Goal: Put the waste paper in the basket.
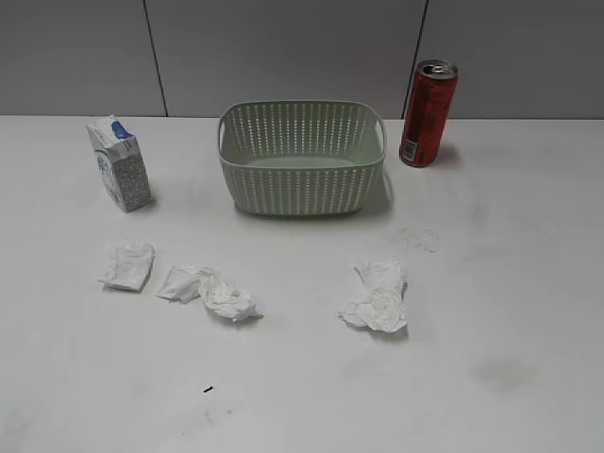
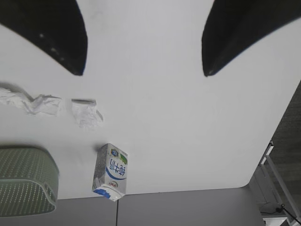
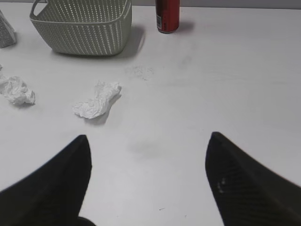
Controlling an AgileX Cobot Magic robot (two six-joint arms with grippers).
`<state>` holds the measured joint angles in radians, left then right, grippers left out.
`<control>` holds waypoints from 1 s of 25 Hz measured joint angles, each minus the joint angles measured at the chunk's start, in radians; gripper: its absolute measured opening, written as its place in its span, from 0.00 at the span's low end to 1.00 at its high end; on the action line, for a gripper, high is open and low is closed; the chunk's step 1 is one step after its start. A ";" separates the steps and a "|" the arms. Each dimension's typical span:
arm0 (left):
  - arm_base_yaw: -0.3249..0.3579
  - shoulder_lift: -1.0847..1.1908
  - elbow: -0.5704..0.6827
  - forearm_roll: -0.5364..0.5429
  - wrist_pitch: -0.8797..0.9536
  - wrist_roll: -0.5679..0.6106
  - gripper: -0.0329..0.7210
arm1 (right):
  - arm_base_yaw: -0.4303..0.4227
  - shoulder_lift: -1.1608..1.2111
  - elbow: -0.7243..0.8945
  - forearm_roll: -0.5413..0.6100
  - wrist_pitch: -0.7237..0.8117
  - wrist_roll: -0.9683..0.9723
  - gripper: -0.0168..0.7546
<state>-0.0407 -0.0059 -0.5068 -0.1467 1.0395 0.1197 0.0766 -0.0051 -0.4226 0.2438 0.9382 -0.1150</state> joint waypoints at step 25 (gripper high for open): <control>0.000 0.000 0.000 0.000 0.000 0.000 0.78 | 0.000 0.000 0.000 -0.003 0.001 0.000 0.76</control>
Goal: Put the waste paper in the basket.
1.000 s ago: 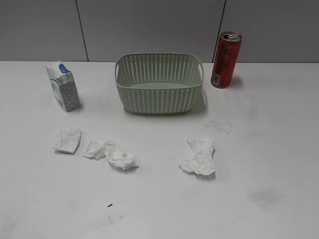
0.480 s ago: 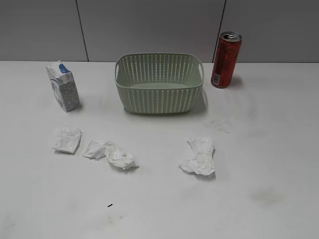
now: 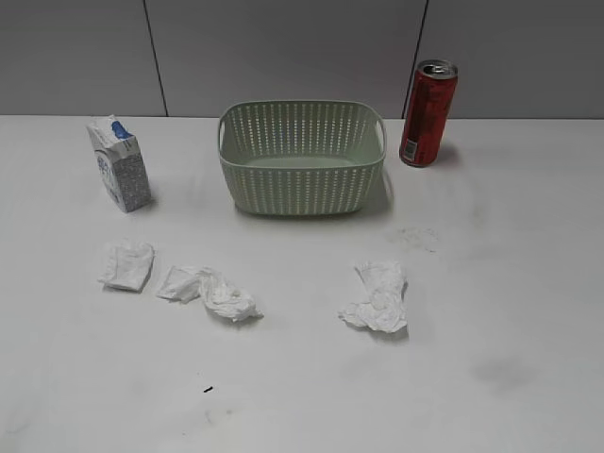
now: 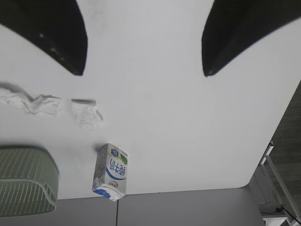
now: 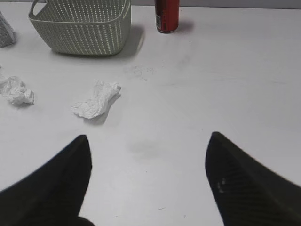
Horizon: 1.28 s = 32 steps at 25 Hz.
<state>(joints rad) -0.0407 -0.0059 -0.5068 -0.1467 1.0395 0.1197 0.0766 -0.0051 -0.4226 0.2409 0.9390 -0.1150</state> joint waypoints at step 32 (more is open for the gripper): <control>0.000 0.113 -0.012 -0.013 -0.055 0.000 0.90 | 0.000 0.000 0.000 -0.001 0.000 0.000 0.76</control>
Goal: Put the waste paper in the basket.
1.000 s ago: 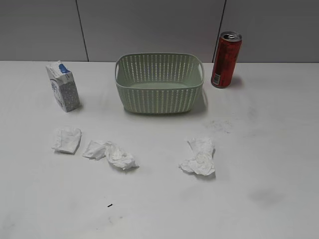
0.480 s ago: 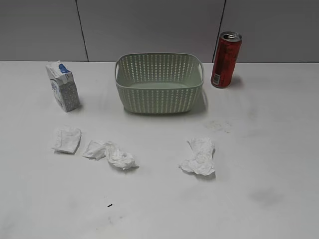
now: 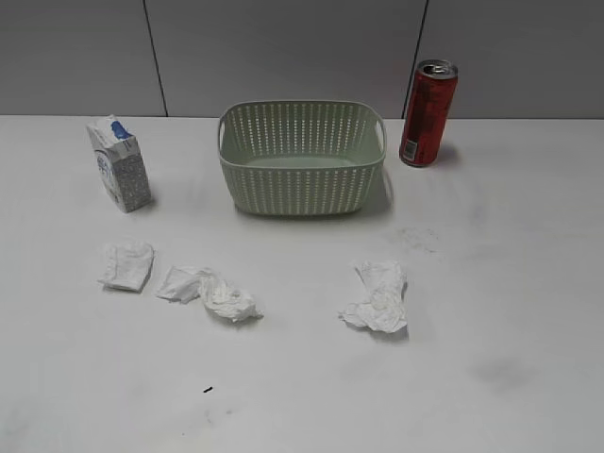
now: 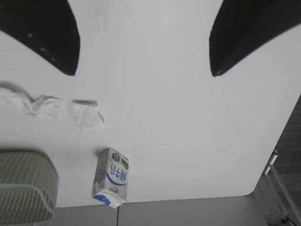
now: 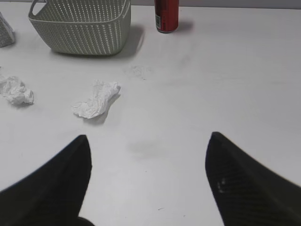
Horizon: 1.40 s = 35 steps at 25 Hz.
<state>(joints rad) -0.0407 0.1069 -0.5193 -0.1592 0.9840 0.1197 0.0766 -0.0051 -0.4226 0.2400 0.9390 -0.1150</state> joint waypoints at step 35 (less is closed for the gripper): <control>-0.285 1.635 -0.573 -0.065 -0.270 0.238 0.83 | 0.000 0.000 0.000 -0.002 0.000 0.000 0.76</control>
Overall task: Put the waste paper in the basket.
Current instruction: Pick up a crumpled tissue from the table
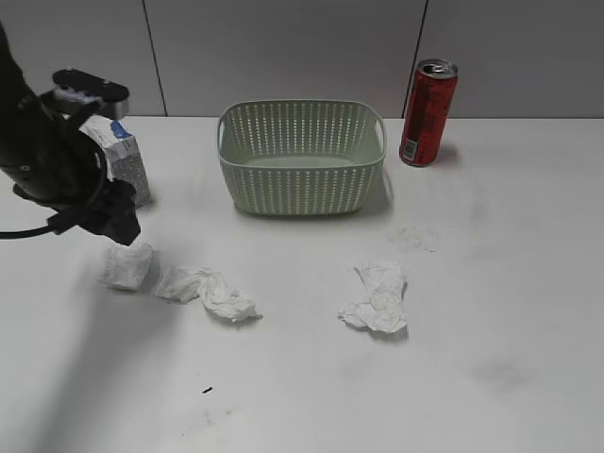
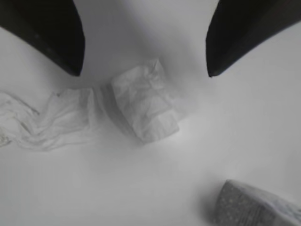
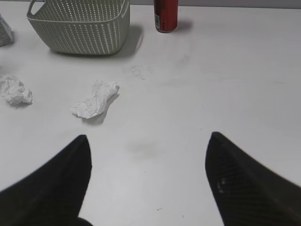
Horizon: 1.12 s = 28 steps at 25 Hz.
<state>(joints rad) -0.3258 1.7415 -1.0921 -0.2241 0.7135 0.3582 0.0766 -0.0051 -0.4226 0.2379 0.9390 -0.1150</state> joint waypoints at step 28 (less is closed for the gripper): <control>-0.017 0.261 -0.064 0.084 -0.099 -0.013 0.54 | 0.000 0.000 0.000 -0.002 0.000 0.000 0.76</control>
<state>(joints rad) -0.3431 2.0027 -1.1563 -0.1403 0.6143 0.3453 0.0766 -0.0051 -0.4226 0.2360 0.9390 -0.1150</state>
